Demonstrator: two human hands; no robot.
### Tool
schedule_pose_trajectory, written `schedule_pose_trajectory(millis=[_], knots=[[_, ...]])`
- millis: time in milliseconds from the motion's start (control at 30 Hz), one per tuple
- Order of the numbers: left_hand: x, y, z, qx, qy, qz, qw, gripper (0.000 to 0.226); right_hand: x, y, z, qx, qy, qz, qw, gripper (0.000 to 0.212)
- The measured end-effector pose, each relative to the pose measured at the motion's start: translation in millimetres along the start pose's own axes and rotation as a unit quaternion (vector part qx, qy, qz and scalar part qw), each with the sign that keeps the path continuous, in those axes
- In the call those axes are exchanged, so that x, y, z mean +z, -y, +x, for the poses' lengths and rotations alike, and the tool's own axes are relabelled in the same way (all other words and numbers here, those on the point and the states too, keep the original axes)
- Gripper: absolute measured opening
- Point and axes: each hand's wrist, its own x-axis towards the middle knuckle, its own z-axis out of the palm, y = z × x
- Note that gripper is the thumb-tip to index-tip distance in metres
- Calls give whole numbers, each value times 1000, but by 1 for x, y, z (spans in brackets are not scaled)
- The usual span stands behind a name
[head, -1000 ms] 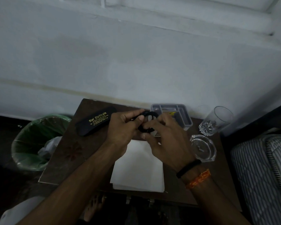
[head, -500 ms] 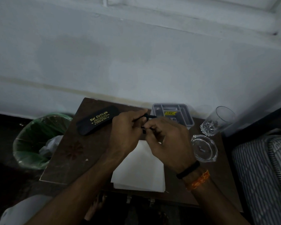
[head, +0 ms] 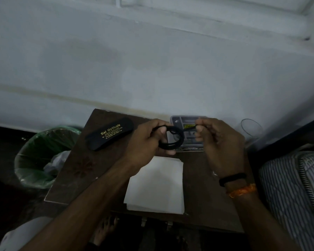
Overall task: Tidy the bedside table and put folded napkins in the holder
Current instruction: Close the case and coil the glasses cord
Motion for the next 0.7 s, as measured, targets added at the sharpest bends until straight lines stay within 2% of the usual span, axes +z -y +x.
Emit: schedule_pose_trajectory(millis=[167,267,333,433,500,600,700], knots=[[-2,-3,0,3,6,-49,999,24,3,-9,1,-43,29,-104,993,14],[-1,-2,1,7,7,-60,998,25,8,-2,-2,-43,33,-111,992,15],[-1,-2,1,6,1,-63,998,24,12,5,-5,-27,49,-103,993,25],[-3,-2,2,10,2,-69,998,24,20,13,-10,14,72,-76,994,45],[-6,-2,3,16,7,-77,997,23,29,15,-14,41,99,-94,990,47],[-12,-1,2,6,7,-77,997,21,41,16,-15,138,119,-7,983,24],[-21,0,3,-10,25,-69,997,20,47,18,-13,263,103,130,950,11]])
